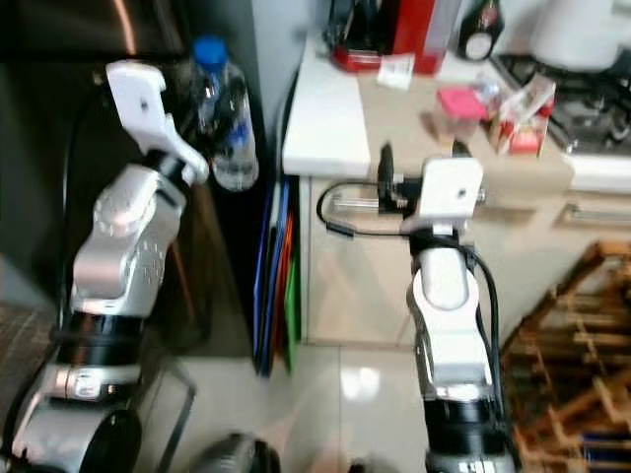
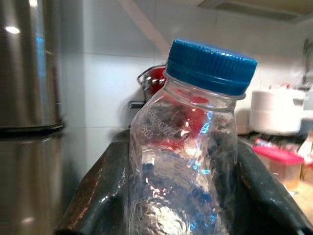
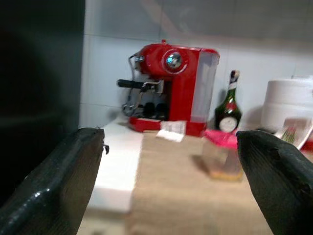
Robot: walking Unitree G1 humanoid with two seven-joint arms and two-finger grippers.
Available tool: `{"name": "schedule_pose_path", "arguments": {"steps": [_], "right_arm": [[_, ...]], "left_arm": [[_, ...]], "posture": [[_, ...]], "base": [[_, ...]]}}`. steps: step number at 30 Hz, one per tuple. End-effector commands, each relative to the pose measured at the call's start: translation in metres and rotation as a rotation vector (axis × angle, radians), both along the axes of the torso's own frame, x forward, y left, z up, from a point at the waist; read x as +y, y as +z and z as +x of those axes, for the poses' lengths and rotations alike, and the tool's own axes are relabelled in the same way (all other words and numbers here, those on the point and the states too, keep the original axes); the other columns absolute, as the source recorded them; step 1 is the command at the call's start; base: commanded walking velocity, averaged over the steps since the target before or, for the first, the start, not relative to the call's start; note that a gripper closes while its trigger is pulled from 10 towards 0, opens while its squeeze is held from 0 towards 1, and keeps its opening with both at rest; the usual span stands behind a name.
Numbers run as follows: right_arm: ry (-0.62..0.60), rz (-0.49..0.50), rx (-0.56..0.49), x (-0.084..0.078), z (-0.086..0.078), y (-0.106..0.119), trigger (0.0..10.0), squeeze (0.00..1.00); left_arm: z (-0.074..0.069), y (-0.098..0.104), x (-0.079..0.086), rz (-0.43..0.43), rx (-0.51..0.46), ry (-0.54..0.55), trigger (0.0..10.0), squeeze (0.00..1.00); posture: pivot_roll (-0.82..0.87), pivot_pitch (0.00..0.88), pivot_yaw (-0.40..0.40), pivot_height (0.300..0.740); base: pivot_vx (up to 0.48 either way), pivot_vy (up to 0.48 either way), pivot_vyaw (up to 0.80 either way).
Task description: Restocking fridge
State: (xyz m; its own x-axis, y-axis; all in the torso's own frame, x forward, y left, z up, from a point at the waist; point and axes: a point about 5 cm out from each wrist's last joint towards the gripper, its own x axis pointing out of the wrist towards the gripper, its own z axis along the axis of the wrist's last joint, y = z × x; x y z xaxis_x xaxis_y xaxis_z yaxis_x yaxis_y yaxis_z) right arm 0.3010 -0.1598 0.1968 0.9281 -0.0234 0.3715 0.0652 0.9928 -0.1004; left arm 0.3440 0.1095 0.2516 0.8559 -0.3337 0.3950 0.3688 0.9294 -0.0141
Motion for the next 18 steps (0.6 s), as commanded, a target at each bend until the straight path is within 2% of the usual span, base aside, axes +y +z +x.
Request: {"name": "schedule_pose_path", "arguments": {"steps": [1,11,16,18], "right_arm": [[0.000,-0.005,-0.009,-0.001,-0.001,0.001,10.0,0.00],[0.007,-0.006,-0.002,0.000,-0.001,-0.001,10.0,0.00],[-0.002,-0.024,0.019,-0.002,0.000,-0.004,10.0,0.00],[-0.007,-0.020,0.038,-0.004,0.000,-0.007,10.0,0.00]], "left_arm": [[-0.003,0.012,-0.002,0.004,-0.043,-0.004,10.0,0.00],[-0.004,0.010,-0.005,0.003,-0.038,-0.003,10.0,0.00],[-0.006,0.007,-0.007,0.004,-0.028,-0.016,10.0,0.00],[-0.008,-0.002,-0.006,-0.029,0.007,-0.044,10.0,0.00]], "posture": [[-0.09,0.000,0.070,0.740],[-0.10,0.000,0.069,0.740],[-0.10,0.000,0.069,0.740],[-0.10,0.000,0.070,0.740]], "base": [[-0.304,0.000,0.00],[-0.301,0.000,0.00],[0.000,0.000,0.00],[0.000,0.000,-0.78]]}}
